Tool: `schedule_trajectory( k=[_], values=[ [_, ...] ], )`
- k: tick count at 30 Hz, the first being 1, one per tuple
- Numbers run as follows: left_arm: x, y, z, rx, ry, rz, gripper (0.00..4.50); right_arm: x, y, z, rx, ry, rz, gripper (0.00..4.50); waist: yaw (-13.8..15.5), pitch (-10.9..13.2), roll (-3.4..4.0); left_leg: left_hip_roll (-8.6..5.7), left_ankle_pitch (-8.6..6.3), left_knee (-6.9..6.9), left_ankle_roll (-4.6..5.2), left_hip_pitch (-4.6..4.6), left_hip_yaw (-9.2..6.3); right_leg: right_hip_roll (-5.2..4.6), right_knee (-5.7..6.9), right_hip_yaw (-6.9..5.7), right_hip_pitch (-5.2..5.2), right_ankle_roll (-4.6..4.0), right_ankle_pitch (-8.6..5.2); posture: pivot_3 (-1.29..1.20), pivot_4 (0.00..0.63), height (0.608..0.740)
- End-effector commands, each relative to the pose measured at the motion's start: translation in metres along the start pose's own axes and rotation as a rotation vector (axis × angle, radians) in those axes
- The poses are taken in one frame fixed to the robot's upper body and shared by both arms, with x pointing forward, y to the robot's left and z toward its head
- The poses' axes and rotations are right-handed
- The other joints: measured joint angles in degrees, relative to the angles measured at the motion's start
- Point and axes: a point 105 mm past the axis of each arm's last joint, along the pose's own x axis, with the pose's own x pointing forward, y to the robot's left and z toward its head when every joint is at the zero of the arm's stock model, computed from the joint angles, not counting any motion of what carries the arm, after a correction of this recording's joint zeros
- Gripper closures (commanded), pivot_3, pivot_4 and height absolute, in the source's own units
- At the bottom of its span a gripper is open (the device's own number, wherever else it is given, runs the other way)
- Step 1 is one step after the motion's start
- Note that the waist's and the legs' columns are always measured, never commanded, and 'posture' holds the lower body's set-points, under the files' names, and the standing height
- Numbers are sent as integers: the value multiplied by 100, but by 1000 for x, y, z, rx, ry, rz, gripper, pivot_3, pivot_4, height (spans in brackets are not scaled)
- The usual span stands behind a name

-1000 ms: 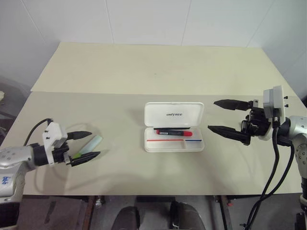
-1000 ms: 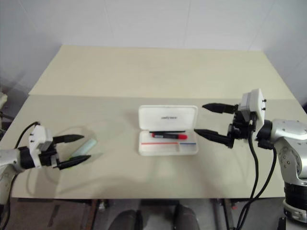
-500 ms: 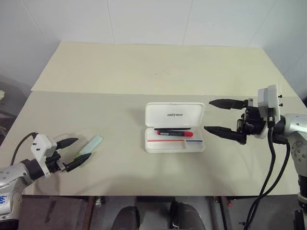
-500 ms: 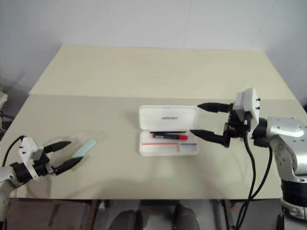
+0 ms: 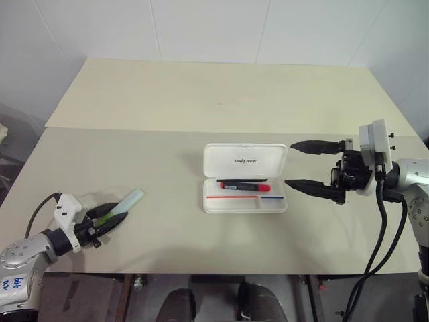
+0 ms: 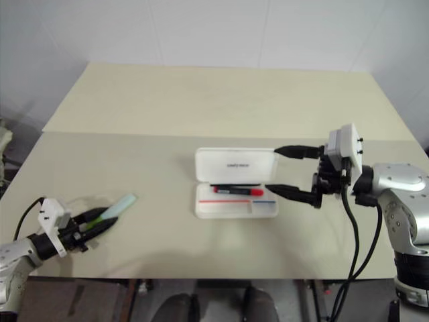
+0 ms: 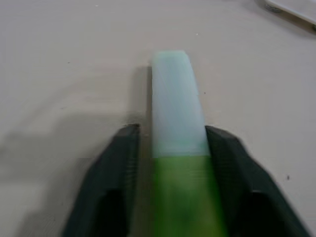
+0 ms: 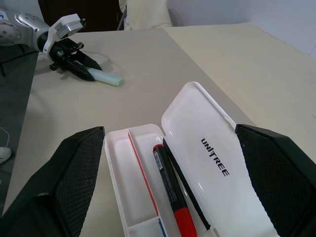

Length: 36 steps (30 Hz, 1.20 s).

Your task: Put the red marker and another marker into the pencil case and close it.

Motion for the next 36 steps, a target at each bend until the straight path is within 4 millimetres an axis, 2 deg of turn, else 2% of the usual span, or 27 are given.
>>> schedule_trajectory(
  k=[1, 6, 10, 14, 19, 23, 27, 36],
  values=[
    [-7, 2, -12, -21, 26, 14, 3364, -2, 5, 9, -39, 0, 23, 0, -6, 0, 0, 0, 0, -1, 0, 1, 0, 0, 0, 0, 0, 0, 0, 0, 150, 740],
    [-3, 1, -6, 18, 12, -6, 3357, -3, 6, 9, -36, 3, 27, 0, -7, 0, 0, 1, 0, 0, 0, 2, 2, 0, 0, 1, 0, 0, 0, 0, 150, 740],
    [9, -1, 15, 90, -32, -43, 3357, -8, 6, 4, -23, 20, 25, 0, 27, 0, 0, 1, 0, 1, 0, 1, 0, 0, 0, 0, 0, 0, 0, 0, 150, 740],
    [24, -9, 44, 159, -94, -131, 3357, -18, 13, -14, -44, 121, 69, 0, 136, -1, -2, -1, 0, 7, 0, -3, -2, -1, 0, -1, 2, 0, 0, 0, 150, 740],
    [35, -18, 58, 214, -106, -243, 3357, -28, 16, -22, -29, 150, 66, 0, 129, -1, -1, -2, -1, 3, 0, -2, 4, 1, -1, -4, 1, 0, 0, 0, 150, 740],
    [56, -43, 77, 273, -126, -417, 3357, -47, 16, -36, -17, 213, 13, 0, 160, -1, -2, -3, -1, 4, 0, -2, 9, 1, -2, -3, 1, 0, 0, 0, 150, 740],
    [74, -68, 88, 320, -127, -560, 3357, -64, 19, -47, 1, 256, -45, 0, 178, -1, -2, -6, -1, 9, 0, -6, 6, 1, -3, -5, 5, 0, 0, 0, 150, 740],
    [108, -109, 110, 384, -124, -737, 3357, -73, 37, -51, 22, 268, -124, 0, 148, -1, -2, -4, 1, 11, 1, -2, 12, 4, -7, -1, 6, 0, 0, 0, 150, 740]
  ],
)
